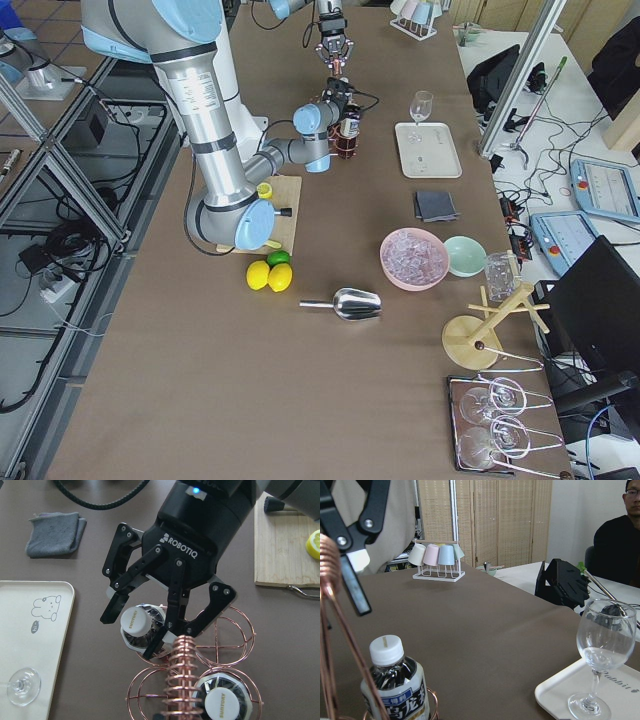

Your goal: Take tea from basket to plate

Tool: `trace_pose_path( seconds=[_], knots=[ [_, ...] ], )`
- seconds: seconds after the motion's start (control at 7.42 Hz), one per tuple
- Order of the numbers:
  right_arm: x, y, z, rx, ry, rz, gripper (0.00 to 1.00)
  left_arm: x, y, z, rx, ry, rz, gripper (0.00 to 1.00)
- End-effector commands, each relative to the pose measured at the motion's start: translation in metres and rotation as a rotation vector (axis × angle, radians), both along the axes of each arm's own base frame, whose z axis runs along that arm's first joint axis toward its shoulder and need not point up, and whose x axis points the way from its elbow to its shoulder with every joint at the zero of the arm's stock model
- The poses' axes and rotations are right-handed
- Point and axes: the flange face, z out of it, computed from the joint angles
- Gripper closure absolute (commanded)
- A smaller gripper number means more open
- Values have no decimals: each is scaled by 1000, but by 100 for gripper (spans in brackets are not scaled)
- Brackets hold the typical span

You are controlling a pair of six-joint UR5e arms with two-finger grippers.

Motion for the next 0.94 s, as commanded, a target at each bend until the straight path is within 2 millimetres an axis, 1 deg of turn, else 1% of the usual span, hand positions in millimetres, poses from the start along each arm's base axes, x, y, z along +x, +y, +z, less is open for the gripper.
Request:
trace_pose_path(
  seconds=[0.0, 0.13, 0.27, 0.4, 0.54, 0.67, 0.81],
  knots=[
    [0, 1, 2, -1, 0, 1, 37, 0, 0, 0, 0, 0, 0, 100],
    [1, 1, 1, 1, -4, 1, 39, 0, 0, 0, 0, 1, 1, 100],
    [1, 0, 1, 1, -4, 2, 48, 0, 0, 0, 0, 1, 1, 100],
    [3, 0, 0, 1, -7, 3, 71, 0, 0, 0, -1, -1, 1, 100],
    [5, -2, 2, 0, -4, 8, 89, 0, 0, 0, -1, -1, 1, 100],
    [6, -4, 6, -2, 2, 12, 100, 0, 0, 0, -1, -1, 1, 100],
    [7, -4, 2, -3, -6, 12, 100, 0, 0, 0, -1, -1, 1, 100]
  ],
)
